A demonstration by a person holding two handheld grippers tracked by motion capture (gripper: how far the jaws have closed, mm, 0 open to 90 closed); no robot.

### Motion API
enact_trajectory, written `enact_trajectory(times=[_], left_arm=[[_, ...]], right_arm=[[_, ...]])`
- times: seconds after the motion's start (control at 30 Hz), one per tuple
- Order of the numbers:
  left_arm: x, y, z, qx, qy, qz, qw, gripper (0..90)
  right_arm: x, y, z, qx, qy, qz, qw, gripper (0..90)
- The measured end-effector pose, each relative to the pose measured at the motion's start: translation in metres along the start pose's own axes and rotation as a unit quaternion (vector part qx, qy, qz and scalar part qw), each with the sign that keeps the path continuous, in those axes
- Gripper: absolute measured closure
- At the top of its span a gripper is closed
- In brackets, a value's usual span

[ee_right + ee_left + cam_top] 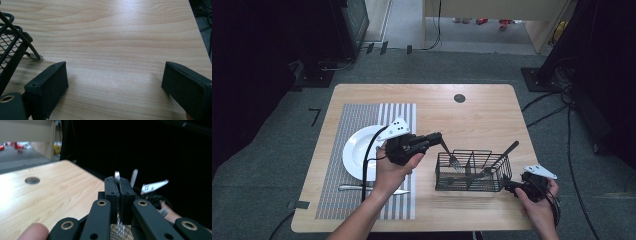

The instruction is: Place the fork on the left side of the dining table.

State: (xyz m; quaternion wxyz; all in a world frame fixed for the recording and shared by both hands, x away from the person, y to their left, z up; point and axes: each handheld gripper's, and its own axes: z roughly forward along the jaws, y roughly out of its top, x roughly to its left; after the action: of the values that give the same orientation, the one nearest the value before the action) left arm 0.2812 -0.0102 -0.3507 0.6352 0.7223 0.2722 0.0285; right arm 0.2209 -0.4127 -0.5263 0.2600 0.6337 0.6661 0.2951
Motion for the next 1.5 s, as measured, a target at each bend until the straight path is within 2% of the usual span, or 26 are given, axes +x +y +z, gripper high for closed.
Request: enact_trajectory(times=[0.07,0.17,0.4,0.57,0.7,0.9,0.97,1.03,1.13,1.27,1.33,1.37,1.4,1.5], left_arm=[[-0.002,0.005,-0.005,-0.013,-0.002,0.004,0.9999,89.0],[-0.003,0.011,-0.011,-0.025,0.008,0.009,0.9996,88.9],[0.003,0.027,-0.033,-0.057,0.014,0.000,0.9983,88.9],[0.007,0.041,-0.049,-0.079,0.021,0.004,0.9967,88.9],[0.013,0.048,-0.061,-0.089,0.045,0.011,0.9949,89.0],[0.033,0.047,-0.074,-0.100,0.082,-0.001,0.9916,88.9],[0.040,0.045,-0.076,-0.102,0.096,-0.012,0.9901,89.0],[0.050,0.042,-0.079,-0.106,0.119,-0.031,0.9867,88.9],[0.071,0.035,-0.082,-0.119,0.131,-0.062,0.9824,88.9],[0.094,0.023,-0.084,-0.122,0.162,-0.084,0.9755,88.9],[0.104,0.017,-0.084,-0.119,0.170,-0.096,0.9735,88.9],[0.110,0.014,-0.084,-0.119,0.176,-0.107,0.9713,88.9],[0.116,0.011,-0.085,-0.124,0.184,-0.119,0.9678,88.9],[0.131,0.002,-0.086,-0.136,0.207,-0.138,0.9590,88.8]], right_arm=[[0.000,0.000,0.000,0.000,0.000,0.000,1.0000,6.2],[0.000,0.000,0.000,0.000,0.000,0.000,1.0000,6.3],[0.000,0.000,0.000,0.000,0.000,-0.001,1.0000,6.3],[0.000,0.000,0.000,0.000,-0.001,0.000,1.0000,6.2],[0.000,0.000,0.000,0.000,0.000,0.000,1.0000,6.2],[0.000,0.000,0.000,0.000,0.000,0.000,1.0000,6.2],[0.000,0.000,0.000,0.000,0.000,0.000,1.0000,6.2],[0.000,0.000,0.000,0.000,0.000,0.000,1.0000,6.2],[0.000,0.000,0.000,0.000,0.000,0.000,1.0000,6.2],[0.000,0.000,0.000,0.000,0.000,0.000,1.0000,6.3],[0.000,0.000,0.000,0.001,0.000,0.000,1.0000,6.2],[0.000,0.000,0.000,0.001,0.000,0.000,1.0000,6.2],[0.000,0.000,0.000,0.001,0.000,0.000,1.0000,6.3],[0.000,0.000,0.000,0.001,0.000,0.000,1.0000,6.2]])
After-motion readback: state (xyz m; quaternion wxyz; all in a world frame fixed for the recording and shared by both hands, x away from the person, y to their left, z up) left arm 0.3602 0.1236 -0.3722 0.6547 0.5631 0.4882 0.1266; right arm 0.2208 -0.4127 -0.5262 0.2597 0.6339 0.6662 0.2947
